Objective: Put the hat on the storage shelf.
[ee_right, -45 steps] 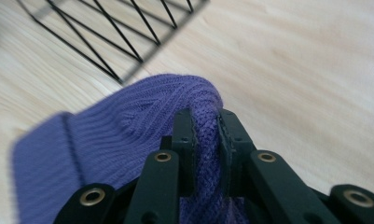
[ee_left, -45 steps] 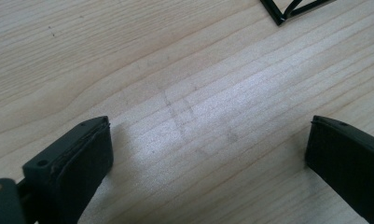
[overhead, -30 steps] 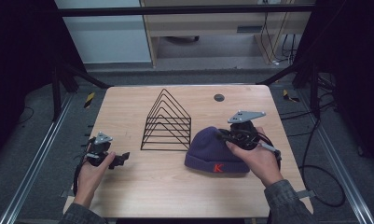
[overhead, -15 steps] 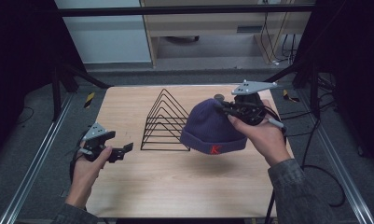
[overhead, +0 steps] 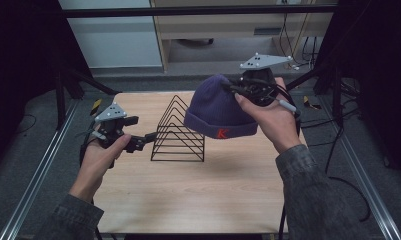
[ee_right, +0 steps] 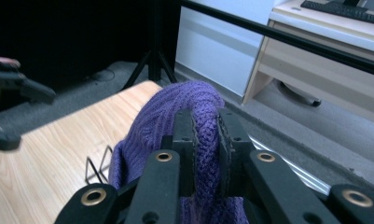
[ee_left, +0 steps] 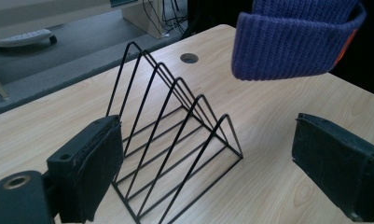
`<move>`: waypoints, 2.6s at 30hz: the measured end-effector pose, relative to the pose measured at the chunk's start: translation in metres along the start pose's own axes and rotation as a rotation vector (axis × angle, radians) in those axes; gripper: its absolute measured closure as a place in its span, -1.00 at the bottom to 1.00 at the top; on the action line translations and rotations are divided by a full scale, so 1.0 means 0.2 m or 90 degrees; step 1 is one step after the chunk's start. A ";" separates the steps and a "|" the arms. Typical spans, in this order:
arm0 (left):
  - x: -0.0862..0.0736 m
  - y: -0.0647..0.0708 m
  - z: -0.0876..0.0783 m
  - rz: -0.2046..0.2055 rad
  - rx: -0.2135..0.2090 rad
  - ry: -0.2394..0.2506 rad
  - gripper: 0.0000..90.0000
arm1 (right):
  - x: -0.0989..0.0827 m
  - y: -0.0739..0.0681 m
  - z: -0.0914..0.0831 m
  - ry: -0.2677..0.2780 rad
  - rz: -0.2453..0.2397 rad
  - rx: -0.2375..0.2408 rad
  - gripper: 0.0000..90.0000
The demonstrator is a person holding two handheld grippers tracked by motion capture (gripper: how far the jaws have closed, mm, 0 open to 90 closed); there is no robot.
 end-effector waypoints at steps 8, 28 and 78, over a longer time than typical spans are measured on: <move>0.09 0.03 0.06 0.003 -0.010 0.011 -0.82 | 0.11 -0.05 0.08 0.018 -0.001 0.014 0.76; 0.17 -0.03 0.12 -0.015 -0.012 0.012 -0.68 | 0.22 -0.32 0.30 0.041 -0.011 0.086 0.76; -0.04 -0.24 0.17 -0.018 0.083 -0.025 0.52 | -0.05 -0.25 0.55 -0.049 0.003 0.056 0.72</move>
Point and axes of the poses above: each handheld gripper's, and its own axes: z roughly forward along the jaws, x roughly out of its top, y roughly to its right, the point moved 8 cm from there along z, roughly forward along the jaws, and after that the axes turned 10 degrees about y, right-handed, at the moved point
